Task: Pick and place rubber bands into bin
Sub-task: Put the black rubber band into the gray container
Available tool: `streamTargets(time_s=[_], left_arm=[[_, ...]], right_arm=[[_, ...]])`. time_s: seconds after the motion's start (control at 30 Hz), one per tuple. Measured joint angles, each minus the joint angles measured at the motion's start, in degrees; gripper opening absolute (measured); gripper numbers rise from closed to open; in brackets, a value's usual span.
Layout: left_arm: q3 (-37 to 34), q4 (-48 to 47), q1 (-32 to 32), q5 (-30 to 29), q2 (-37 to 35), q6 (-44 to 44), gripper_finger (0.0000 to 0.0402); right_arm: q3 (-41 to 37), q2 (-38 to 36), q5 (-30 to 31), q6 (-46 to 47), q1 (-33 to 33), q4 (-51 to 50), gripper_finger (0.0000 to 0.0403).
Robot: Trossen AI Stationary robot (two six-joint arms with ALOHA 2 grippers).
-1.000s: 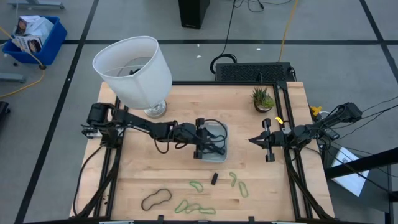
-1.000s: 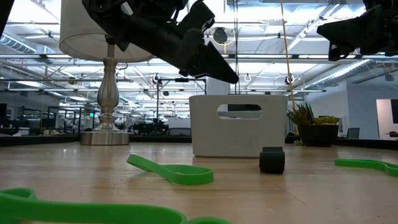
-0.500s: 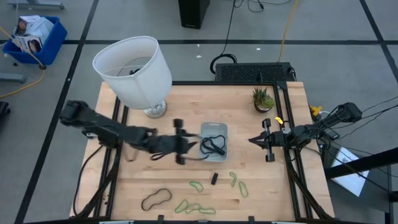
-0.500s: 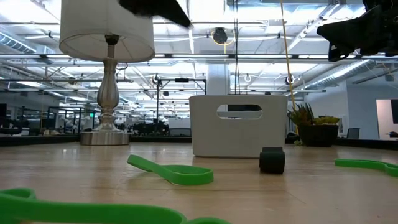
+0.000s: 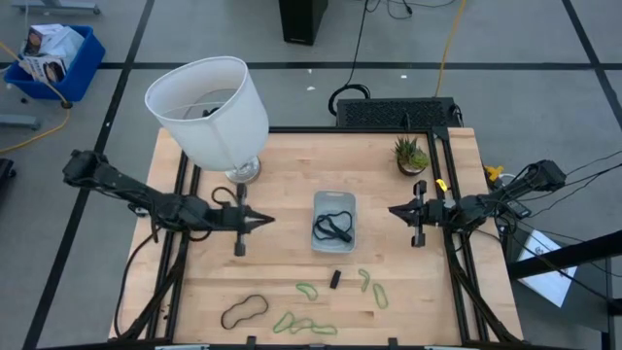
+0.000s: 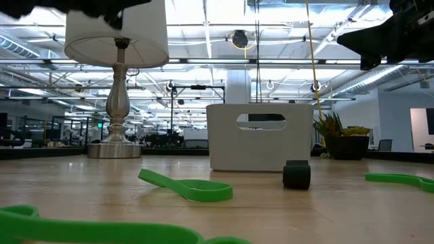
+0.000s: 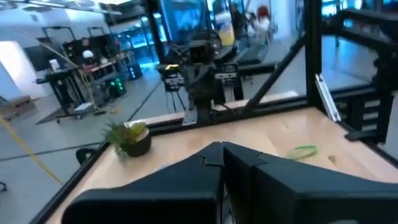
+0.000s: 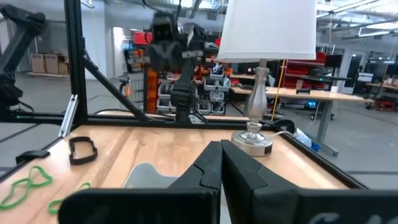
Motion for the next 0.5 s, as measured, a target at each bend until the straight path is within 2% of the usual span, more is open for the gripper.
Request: streamTargets(time_s=[0.17, 0.27, 0.5], left_arm=[[-7.1, -0.7, -1.1, -5.5, -6.2, -4.3, 0.0003], [-9.8, -1.2, -2.2, -6.1, -8.8, -6.7, 0.0002], [-13.6, -4.1, -6.0, -8.2, -9.8, -13.2, 0.0001]], right_arm=[[0.0, 0.0, 0.0, 0.2, 0.0, 0.0, 0.0], [0.0, 0.0, 0.0, 0.1, 0.0, -0.2, 0.0], [0.0, 0.0, 0.0, 0.1, 0.0, -0.9, 0.0]])
